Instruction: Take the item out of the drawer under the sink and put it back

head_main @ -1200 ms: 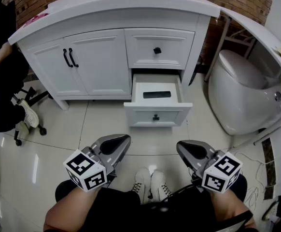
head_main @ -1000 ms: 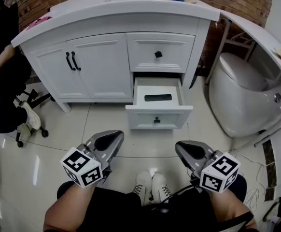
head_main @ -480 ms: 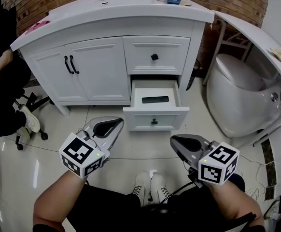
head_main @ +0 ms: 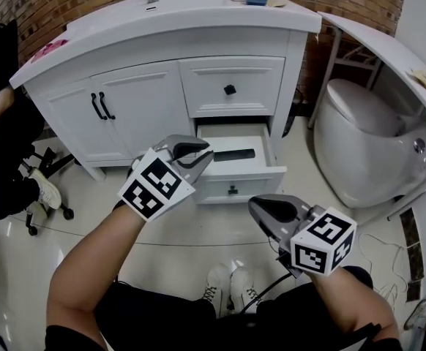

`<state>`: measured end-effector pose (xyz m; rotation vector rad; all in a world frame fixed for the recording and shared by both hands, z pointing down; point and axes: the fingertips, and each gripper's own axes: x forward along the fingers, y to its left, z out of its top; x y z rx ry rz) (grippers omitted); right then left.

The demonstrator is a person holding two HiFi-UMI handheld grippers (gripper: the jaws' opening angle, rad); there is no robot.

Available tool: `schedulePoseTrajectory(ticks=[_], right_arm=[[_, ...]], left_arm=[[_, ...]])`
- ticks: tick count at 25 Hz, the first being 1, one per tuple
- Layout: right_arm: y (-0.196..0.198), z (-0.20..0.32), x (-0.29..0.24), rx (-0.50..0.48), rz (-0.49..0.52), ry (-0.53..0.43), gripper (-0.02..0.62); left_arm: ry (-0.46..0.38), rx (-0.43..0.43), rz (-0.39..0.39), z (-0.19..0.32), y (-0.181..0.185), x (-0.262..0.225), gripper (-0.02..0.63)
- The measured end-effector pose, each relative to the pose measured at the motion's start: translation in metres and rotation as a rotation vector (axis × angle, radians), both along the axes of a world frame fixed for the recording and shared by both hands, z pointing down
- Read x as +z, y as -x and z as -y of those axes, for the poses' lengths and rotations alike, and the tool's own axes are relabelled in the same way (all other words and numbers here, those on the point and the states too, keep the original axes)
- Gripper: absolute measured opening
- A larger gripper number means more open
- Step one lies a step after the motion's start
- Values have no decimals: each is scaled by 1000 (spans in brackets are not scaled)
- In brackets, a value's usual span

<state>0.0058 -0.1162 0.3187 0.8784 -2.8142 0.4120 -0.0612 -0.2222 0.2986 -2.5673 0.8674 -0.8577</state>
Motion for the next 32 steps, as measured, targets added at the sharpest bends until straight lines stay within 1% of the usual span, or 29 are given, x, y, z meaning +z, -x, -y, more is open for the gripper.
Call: schedulePoseTrajectory(ticks=[5,8,10,13,17,19,21,22,25,28,30,32], right_arm=[[6,10,11,-18,-33,-19,3],[6,12,21,-27,-47,-11,3],[5,13,27,-35,-53,1,3],[6,14,39,-52,-66,21,3],[6,13,50,-74,-84,52,3],[8,12,53,-86,-84,66,3],[10,11,53,-101,-83,72,3],[11,11,52,-108,-82,72,3],[12,13,52,-115,-81,78,3],[12,13,55,-115,-77,96,3],[12,14,58,-113,-80,107,3],[11,16,61,-108,-83,115,3]], left_arm=[[118,29,127,42,-24,51,54],[152,49,216,69,-33,85,54],[171,80,249,86,-39,101,54],[211,113,283,109,-47,121,54],[252,125,334,141,-48,150,59],[267,129,332,152,-50,159,66],[276,146,310,158,-57,163,68],[290,158,314,160,-59,167,80],[326,218,356,161,-66,181,111],[397,253,396,160,-68,198,159],[437,251,408,163,-67,208,160],[499,241,395,164,-66,216,167]])
